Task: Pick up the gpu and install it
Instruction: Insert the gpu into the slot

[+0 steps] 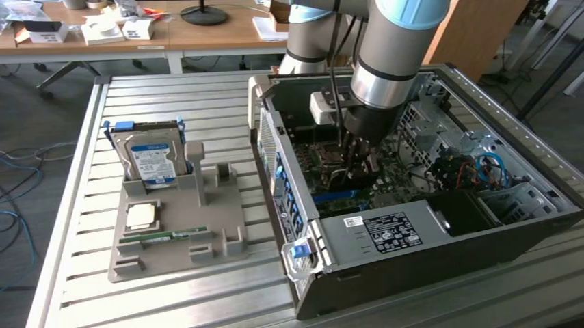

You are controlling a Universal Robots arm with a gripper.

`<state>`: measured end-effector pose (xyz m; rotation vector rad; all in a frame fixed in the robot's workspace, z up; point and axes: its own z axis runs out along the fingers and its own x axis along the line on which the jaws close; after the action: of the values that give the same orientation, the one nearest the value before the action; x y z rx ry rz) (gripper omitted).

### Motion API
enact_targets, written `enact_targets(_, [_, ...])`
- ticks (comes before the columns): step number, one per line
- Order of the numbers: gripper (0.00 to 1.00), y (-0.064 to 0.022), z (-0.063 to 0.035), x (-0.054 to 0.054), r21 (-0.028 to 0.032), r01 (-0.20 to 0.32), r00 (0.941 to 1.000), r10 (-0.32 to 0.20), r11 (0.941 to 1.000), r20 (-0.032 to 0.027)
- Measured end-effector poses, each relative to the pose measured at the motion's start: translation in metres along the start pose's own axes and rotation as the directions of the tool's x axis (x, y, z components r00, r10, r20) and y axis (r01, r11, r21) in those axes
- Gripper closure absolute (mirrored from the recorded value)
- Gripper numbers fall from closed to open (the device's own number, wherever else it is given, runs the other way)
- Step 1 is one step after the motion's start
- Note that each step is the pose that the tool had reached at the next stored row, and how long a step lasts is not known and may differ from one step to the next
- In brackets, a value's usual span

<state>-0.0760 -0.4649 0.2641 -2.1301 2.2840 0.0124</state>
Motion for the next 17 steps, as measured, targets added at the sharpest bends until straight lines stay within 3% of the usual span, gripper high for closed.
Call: enact_targets(17, [0.74,0.0005,0.0057,-0.0002,0.0000,0.000,1.0000,0.000,1.0000,-0.0004])
